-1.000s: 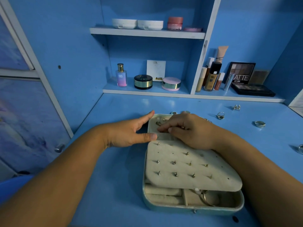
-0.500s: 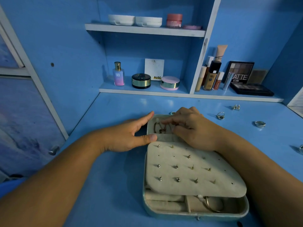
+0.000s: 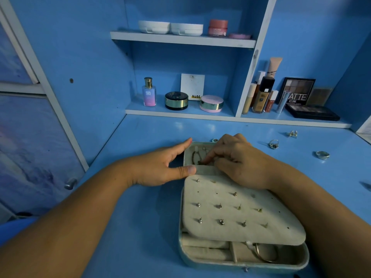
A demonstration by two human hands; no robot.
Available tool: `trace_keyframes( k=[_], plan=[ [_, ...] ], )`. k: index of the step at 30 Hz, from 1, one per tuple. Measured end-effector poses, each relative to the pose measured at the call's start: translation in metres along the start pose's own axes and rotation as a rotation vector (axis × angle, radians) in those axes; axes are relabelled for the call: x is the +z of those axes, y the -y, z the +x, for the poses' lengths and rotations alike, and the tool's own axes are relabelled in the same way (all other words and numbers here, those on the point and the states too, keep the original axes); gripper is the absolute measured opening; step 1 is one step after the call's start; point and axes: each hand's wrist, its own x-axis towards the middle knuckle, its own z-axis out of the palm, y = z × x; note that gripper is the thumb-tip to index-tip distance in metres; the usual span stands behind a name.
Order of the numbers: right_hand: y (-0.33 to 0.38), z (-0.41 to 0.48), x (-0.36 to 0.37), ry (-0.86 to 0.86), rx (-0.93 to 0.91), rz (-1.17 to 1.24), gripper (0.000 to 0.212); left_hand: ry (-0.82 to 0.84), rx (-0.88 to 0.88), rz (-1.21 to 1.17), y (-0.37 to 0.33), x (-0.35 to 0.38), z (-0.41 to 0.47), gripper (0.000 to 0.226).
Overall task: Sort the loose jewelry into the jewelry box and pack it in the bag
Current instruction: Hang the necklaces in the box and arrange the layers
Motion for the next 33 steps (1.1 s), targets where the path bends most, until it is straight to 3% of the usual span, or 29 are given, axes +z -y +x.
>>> trace_keyframes(
  k=[4,7,11,15,18,28,33],
  plan=[
    [0.002,0.000,-0.001,0.110,-0.004,0.079,0.032,0.003,-0.006,-0.001,0.001,0.000,0.001,0.095],
    [0.001,0.000,0.000,0.042,0.006,0.042,0.033,-0.004,-0.002,0.003,0.000,0.000,0.001,0.095],
    [0.002,0.000,0.002,0.098,-0.036,0.006,0.045,0.001,-0.003,-0.001,0.000,0.000,0.000,0.095],
    [0.001,0.000,0.001,0.042,-0.070,0.061,0.039,0.004,-0.009,0.009,0.000,0.000,0.000,0.095],
    [0.000,0.002,0.004,0.034,-0.136,-0.020,0.052,0.007,-0.010,0.016,0.000,0.000,0.000,0.096],
    [-0.009,0.004,0.003,0.008,-0.156,0.038,0.021,0.014,-0.020,0.017,-0.004,-0.001,-0.001,0.095],
    [-0.020,-0.008,-0.032,-0.111,-0.008,0.009,0.022,-0.014,-0.002,0.070,-0.008,0.000,-0.002,0.094]
  ],
)
